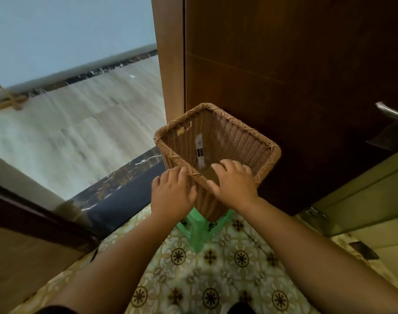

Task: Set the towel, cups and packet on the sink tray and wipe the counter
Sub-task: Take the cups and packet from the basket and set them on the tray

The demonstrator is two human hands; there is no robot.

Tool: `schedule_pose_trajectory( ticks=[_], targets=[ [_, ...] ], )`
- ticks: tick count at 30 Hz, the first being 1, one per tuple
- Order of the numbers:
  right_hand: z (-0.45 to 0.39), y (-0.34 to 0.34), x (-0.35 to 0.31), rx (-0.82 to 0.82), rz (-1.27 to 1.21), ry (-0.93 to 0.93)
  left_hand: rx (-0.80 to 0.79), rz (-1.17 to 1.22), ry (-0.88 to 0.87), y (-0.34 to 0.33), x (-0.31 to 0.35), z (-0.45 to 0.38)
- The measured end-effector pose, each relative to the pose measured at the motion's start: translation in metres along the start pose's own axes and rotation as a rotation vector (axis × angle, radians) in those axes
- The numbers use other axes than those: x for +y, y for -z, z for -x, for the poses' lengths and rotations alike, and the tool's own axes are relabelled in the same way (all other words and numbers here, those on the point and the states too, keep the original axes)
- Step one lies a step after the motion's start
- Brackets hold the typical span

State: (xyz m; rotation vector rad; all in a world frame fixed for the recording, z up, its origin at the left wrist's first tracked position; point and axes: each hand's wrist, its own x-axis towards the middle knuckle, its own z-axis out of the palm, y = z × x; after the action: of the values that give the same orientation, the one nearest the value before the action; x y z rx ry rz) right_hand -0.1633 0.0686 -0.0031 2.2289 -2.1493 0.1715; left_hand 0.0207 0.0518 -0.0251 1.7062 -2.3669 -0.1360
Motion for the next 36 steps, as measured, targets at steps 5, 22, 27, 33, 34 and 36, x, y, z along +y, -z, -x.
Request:
schedule_pose_trajectory(
  ticks=[5, 22, 27, 33, 34, 36],
  targets=[
    [-0.044, -0.017, 0.041, -0.018, -0.014, 0.034, -0.012, 0.005, 0.03, -0.02, 0.016, -0.048],
    [-0.243, -0.143, 0.171, -0.344, -0.129, 0.366, -0.007, 0.053, 0.611, -0.137, 0.098, -0.223],
    [-0.261, -0.208, 0.166, -0.439, -0.179, 0.304, -0.121, 0.087, 0.917, -0.208, 0.089, -0.237],
    [-0.271, -0.288, 0.159, -0.567, -0.329, 0.121, -0.104, 0.299, 1.273, -0.293, 0.078, -0.24],
    [-0.273, -0.299, 0.158, -0.573, -0.358, 0.112, -0.099, 0.314, 1.296, -0.305, 0.076, -0.24],
    [-0.276, -0.318, 0.157, -0.562, -0.391, 0.129, -0.085, 0.338, 1.355, -0.323, 0.069, -0.241]
  ],
)
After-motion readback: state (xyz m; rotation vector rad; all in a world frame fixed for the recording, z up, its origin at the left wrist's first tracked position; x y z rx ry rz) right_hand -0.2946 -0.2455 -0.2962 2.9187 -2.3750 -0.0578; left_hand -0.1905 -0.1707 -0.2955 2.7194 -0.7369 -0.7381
